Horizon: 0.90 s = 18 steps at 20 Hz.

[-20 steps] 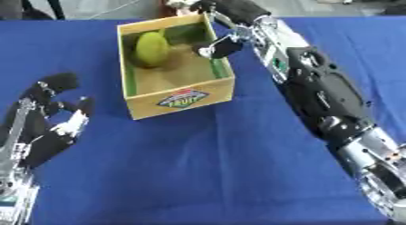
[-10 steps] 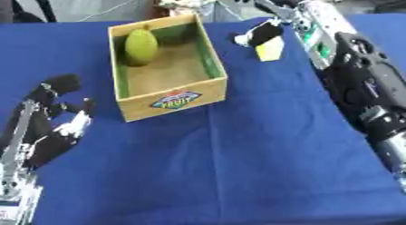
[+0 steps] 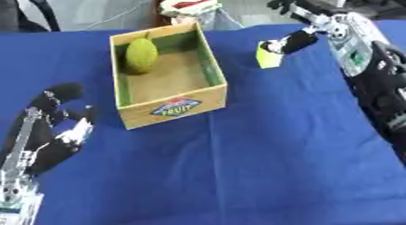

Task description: Pick up objects on the table and place them in the box.

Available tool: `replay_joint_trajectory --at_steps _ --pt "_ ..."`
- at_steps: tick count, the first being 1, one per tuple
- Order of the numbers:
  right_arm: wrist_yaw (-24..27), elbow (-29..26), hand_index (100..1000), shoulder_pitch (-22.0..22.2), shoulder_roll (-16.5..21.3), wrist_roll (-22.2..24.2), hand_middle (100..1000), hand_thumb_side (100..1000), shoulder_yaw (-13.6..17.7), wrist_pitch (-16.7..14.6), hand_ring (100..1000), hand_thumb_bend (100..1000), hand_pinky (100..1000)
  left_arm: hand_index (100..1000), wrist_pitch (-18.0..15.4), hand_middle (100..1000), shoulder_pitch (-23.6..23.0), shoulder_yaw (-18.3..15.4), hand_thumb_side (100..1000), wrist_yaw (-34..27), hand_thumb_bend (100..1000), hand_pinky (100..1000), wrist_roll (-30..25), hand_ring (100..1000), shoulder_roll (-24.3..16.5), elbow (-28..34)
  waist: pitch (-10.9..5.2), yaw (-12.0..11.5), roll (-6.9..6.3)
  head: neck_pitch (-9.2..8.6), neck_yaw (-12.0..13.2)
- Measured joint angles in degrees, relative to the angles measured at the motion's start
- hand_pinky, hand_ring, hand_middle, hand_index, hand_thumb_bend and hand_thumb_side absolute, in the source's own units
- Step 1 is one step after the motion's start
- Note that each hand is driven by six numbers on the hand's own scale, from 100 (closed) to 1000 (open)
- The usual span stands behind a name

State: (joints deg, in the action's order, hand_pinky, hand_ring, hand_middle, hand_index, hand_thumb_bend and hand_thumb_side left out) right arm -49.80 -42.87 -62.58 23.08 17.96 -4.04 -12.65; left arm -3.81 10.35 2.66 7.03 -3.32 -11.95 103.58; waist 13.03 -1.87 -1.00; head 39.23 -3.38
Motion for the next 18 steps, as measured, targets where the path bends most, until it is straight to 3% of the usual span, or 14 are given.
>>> replay_joint_trajectory --at_steps 9,18 --pt "0.18 3.24 959 0.16 0.01 -1.66 861 392 2.22 2.19 860 410 796 811 -0.12 755 0.27 0.11 327 -0.04 340 530 -0.36 811 0.02 -0.07 0.26 -0.79 -0.09 -1.31 -0.32" --pt "2.17 5.29 953 0.67 0.00 -3.24 845 398 3.71 3.93 851 402 785 811 -0.21 755 0.62 0.64 328 -0.26 338 531 -0.91 812 0.03 -0.07 0.58 -1.73 -0.13 -0.49 -1.05"
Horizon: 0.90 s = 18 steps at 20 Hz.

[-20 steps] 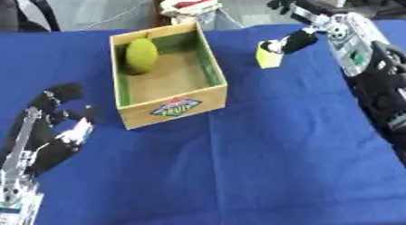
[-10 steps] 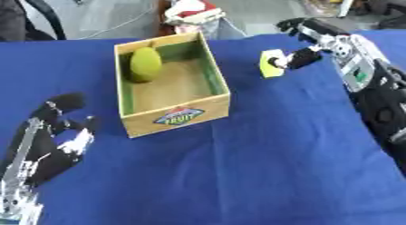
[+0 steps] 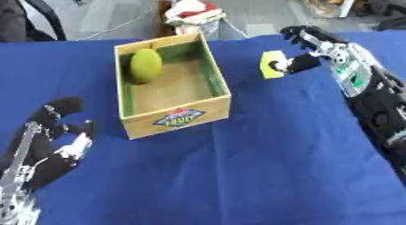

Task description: Pick up objects on the table and place them in the box.

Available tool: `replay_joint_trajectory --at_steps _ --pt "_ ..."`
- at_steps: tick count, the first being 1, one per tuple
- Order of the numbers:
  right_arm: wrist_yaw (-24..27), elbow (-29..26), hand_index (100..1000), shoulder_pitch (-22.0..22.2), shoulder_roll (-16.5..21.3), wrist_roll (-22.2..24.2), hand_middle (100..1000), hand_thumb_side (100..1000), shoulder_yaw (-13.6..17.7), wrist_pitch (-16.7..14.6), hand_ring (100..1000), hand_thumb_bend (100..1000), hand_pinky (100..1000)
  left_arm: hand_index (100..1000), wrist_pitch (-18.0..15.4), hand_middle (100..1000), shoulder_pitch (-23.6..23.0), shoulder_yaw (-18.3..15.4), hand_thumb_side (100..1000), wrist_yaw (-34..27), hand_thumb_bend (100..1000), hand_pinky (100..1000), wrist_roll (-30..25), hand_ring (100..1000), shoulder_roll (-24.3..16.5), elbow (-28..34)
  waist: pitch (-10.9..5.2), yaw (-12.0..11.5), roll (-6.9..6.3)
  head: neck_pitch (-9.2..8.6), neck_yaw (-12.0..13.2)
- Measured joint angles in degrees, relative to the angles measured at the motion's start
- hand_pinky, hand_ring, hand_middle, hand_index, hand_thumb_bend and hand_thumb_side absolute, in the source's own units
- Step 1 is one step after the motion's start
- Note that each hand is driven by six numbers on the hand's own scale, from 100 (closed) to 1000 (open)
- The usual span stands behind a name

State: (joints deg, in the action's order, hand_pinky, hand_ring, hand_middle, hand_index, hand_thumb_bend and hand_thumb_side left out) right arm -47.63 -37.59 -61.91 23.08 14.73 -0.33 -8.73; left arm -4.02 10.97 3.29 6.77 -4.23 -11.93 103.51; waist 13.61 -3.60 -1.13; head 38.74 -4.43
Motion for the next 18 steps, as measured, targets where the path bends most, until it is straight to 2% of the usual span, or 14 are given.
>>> replay_joint_trajectory --at_steps 9,18 --pt "1.29 1.51 947 0.81 -0.09 -1.98 832 400 1.04 1.60 845 398 774 811 0.00 756 0.15 0.24 329 -0.11 336 531 -0.37 813 0.01 0.00 0.33 -0.74 -0.18 2.43 -0.70" --pt "1.62 2.83 929 1.57 -0.19 -5.10 814 386 1.72 3.03 838 389 766 812 -0.09 756 0.34 0.51 330 -0.20 335 532 -0.70 814 0.32 0.00 0.55 -1.21 -0.23 2.65 -0.65"
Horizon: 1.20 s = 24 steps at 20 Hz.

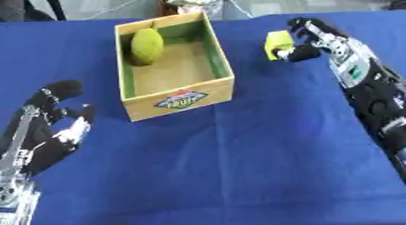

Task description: Pick up objects on the table and place them in the box.

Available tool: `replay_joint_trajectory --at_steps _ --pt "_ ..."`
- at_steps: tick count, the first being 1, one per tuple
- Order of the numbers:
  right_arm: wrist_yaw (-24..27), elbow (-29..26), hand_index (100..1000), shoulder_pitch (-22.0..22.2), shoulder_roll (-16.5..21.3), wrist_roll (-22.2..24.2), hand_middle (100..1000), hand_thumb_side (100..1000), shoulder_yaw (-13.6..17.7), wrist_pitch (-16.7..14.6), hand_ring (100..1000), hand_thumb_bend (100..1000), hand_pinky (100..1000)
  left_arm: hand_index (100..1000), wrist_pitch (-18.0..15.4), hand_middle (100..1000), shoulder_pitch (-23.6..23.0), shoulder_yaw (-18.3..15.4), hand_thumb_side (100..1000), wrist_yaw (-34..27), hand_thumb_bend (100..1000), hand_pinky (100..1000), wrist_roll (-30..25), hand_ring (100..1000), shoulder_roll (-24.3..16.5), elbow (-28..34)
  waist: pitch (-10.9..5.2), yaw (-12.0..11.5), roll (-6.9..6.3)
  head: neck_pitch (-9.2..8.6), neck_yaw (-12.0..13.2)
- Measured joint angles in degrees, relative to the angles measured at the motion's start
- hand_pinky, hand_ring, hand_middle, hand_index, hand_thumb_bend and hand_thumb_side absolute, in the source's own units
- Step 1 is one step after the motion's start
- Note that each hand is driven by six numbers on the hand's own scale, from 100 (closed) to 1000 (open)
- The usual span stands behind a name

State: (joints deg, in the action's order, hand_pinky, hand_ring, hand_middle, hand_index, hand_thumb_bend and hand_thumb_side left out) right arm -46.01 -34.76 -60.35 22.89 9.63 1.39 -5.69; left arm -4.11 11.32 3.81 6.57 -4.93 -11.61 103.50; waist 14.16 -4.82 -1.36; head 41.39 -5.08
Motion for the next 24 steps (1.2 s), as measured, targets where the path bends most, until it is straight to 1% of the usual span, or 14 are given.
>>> replay_joint_trajectory --at_steps 2,7,8,14,18,22,23,24 --pt "0.00 0.24 925 0.26 -0.01 -0.79 810 389 0.02 0.38 840 390 766 812 0.02 756 0.13 0.04 331 -0.02 335 532 -0.05 814 0.16 0.00 0.02 -0.17 0.00 0.34 0.03" --pt "0.00 0.90 925 0.43 -0.07 -2.78 815 392 0.36 1.43 863 392 778 812 -0.04 756 0.21 0.32 332 -0.04 334 532 -0.28 815 0.17 0.00 0.08 -0.37 0.03 0.38 0.10" --pt "0.00 1.01 926 0.43 -0.08 -3.07 827 390 0.37 1.59 865 392 779 812 -0.07 756 0.21 0.32 332 -0.05 334 532 -0.31 815 0.17 0.00 0.13 -0.41 0.04 0.38 0.13" --pt "0.11 1.74 910 0.77 -0.56 -4.30 812 394 0.40 1.59 849 351 768 813 -0.09 757 0.22 0.34 333 -0.05 334 533 -0.39 815 0.17 0.00 0.34 -0.94 0.08 0.48 0.17" --pt "0.26 2.01 880 0.86 -0.57 -5.35 788 388 0.73 1.26 834 322 756 813 -0.04 757 0.22 0.35 334 -0.07 333 533 -0.47 814 0.17 0.00 0.35 -1.15 0.08 0.88 0.17" --pt "0.34 2.24 802 0.87 -0.80 -6.46 726 359 0.74 0.89 808 289 744 813 -0.08 757 0.22 0.40 334 -0.09 332 534 -0.60 814 0.18 0.00 0.36 -1.22 0.11 0.90 0.17" --pt "0.35 2.24 795 0.88 -0.97 -6.70 720 354 0.74 0.75 804 283 743 813 -0.09 757 0.22 0.43 334 -0.09 332 534 -0.62 814 0.18 0.00 0.36 -1.23 0.12 0.90 0.17" --pt "0.35 2.24 761 0.89 -1.08 -6.93 692 332 0.74 0.64 793 255 737 813 -0.11 757 0.22 0.49 335 -0.10 332 534 -0.66 814 0.18 0.00 0.36 -1.26 0.12 0.90 0.17"
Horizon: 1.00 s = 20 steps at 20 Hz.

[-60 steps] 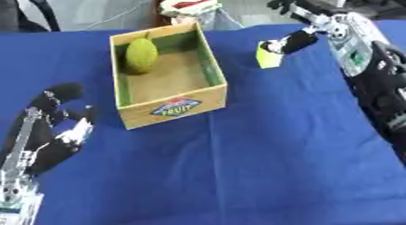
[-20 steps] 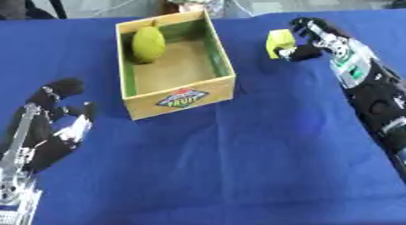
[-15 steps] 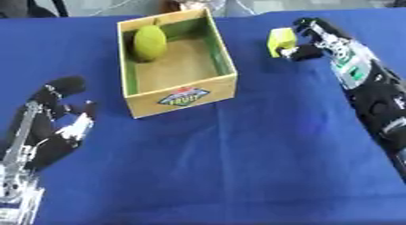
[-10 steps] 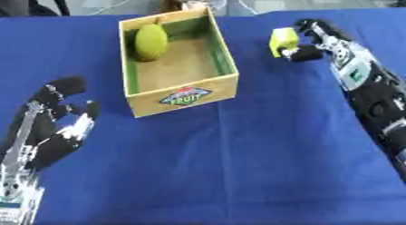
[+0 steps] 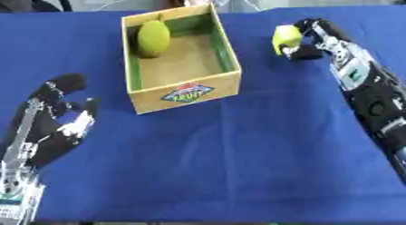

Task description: Pick up objects on the table and place them in the box.

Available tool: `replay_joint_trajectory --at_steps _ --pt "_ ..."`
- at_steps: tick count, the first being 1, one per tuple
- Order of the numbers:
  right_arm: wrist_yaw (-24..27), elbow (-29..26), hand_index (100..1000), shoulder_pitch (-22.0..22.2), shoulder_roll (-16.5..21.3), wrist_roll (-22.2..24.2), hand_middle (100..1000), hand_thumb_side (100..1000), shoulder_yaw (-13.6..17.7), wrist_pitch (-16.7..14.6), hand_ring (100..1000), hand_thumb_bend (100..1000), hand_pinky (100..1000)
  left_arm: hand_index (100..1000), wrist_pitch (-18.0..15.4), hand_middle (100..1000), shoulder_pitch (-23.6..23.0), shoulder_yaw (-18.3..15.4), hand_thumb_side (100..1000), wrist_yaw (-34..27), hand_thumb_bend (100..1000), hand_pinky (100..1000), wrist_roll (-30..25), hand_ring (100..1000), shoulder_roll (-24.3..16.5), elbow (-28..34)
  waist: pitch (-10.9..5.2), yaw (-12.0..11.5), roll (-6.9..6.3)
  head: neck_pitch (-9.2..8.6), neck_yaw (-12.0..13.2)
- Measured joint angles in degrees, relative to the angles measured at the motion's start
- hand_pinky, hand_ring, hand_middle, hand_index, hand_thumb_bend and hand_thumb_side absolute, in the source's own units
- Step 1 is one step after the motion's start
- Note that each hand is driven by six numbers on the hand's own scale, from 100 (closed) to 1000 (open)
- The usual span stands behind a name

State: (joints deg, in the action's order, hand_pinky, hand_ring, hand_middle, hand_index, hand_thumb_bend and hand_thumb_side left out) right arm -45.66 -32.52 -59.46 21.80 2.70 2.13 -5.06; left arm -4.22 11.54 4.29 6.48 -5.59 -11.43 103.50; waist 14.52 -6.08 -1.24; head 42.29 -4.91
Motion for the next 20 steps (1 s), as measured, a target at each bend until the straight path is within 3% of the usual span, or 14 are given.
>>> replay_joint_trajectory --at_steps 7,9,14,20 --pt "-0.13 -0.28 591 0.32 -0.82 -2.67 573 170 -0.05 -1.09 736 100 702 813 -0.03 757 0.01 0.16 336 -0.04 330 534 -0.15 814 0.01 0.00 0.00 -0.25 0.23 0.00 0.09" --pt "-0.19 -0.61 558 0.59 -0.97 -3.74 545 133 -0.11 -1.49 721 100 693 813 -0.03 757 0.01 0.17 336 -0.05 329 535 -0.16 814 0.02 0.00 0.00 -0.25 0.29 0.00 0.15" --pt "-0.20 -2.07 540 1.61 -1.03 -5.34 528 118 -1.02 -2.94 709 100 687 813 -0.04 757 0.01 0.17 336 -0.11 328 535 -0.16 814 0.03 0.00 0.00 -0.02 0.30 0.00 0.38" --pt "0.02 -7.12 543 2.26 -1.03 -4.16 531 105 -3.67 -6.11 707 100 688 813 -0.04 757 0.01 0.17 337 -0.12 327 535 -0.16 815 0.04 0.00 0.01 0.49 0.30 0.00 0.83"
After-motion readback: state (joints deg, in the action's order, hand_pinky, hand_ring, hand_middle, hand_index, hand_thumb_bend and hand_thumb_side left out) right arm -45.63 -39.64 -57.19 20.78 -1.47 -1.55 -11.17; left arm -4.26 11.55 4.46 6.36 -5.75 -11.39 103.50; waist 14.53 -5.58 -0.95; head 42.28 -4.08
